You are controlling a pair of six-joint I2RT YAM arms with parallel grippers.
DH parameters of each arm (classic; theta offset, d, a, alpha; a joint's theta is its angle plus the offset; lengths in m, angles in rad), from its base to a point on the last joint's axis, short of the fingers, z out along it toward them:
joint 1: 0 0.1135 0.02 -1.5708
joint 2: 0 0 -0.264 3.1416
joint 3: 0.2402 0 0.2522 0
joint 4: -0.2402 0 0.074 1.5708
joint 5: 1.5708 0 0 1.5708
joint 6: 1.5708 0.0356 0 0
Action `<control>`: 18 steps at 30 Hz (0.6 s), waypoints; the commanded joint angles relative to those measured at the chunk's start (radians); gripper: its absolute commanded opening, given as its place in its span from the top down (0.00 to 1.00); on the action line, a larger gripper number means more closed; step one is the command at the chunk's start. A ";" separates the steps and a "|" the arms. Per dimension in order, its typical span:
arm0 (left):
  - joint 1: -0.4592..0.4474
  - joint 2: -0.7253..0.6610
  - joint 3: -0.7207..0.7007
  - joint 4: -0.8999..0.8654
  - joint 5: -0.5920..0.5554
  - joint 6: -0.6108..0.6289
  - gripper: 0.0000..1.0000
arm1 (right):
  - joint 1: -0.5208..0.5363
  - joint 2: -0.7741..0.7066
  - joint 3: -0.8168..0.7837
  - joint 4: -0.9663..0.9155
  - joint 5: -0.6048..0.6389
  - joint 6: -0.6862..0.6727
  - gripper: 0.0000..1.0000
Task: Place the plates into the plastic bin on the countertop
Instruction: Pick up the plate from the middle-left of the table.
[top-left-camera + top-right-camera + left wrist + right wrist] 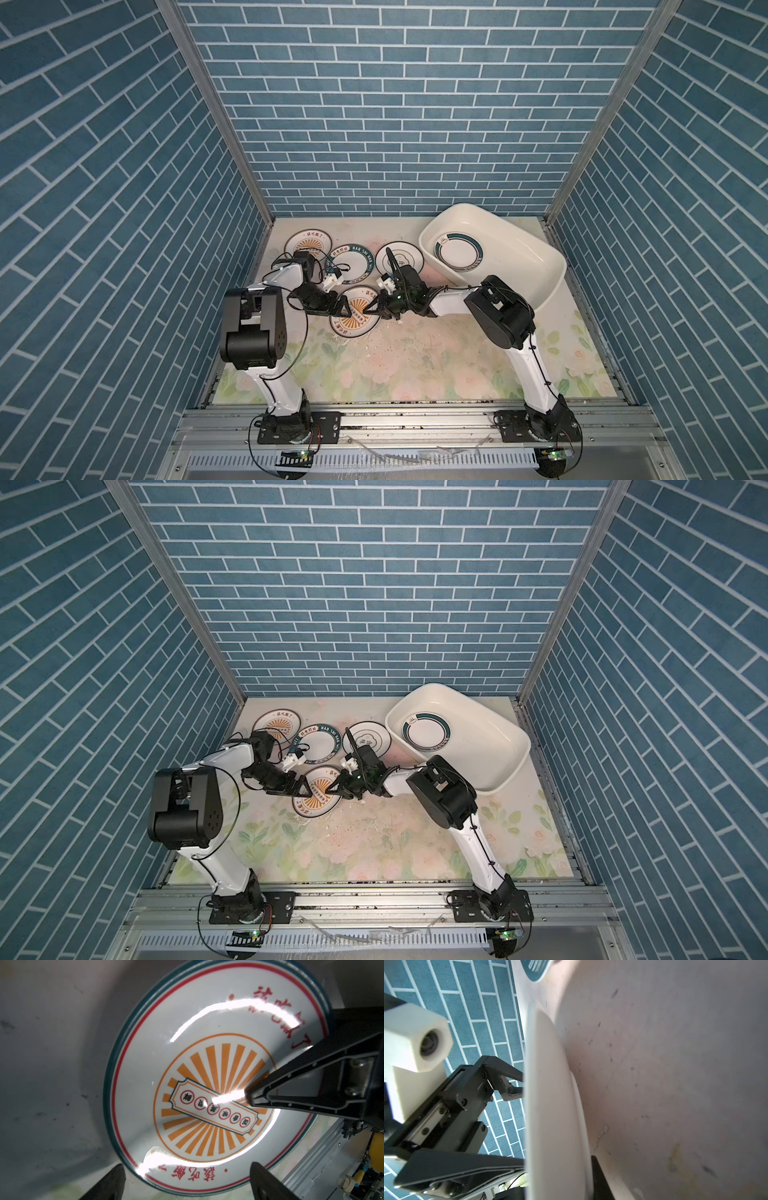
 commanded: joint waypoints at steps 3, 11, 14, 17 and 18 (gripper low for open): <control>-0.005 -0.014 0.012 -0.013 0.012 0.014 0.05 | 0.002 -0.031 -0.014 0.063 -0.004 0.041 0.84; 0.009 -0.049 0.035 -0.019 0.000 0.021 0.05 | -0.006 -0.033 -0.025 0.107 -0.009 0.066 0.84; 0.027 -0.069 0.060 -0.031 0.002 0.024 0.04 | -0.007 -0.037 -0.030 0.117 -0.010 0.071 0.84; 0.049 -0.100 0.112 -0.069 0.016 0.031 0.04 | -0.009 -0.047 -0.033 0.119 -0.007 0.073 0.84; 0.063 -0.116 0.129 -0.077 0.037 0.024 0.04 | -0.009 -0.053 -0.033 0.119 -0.008 0.074 0.84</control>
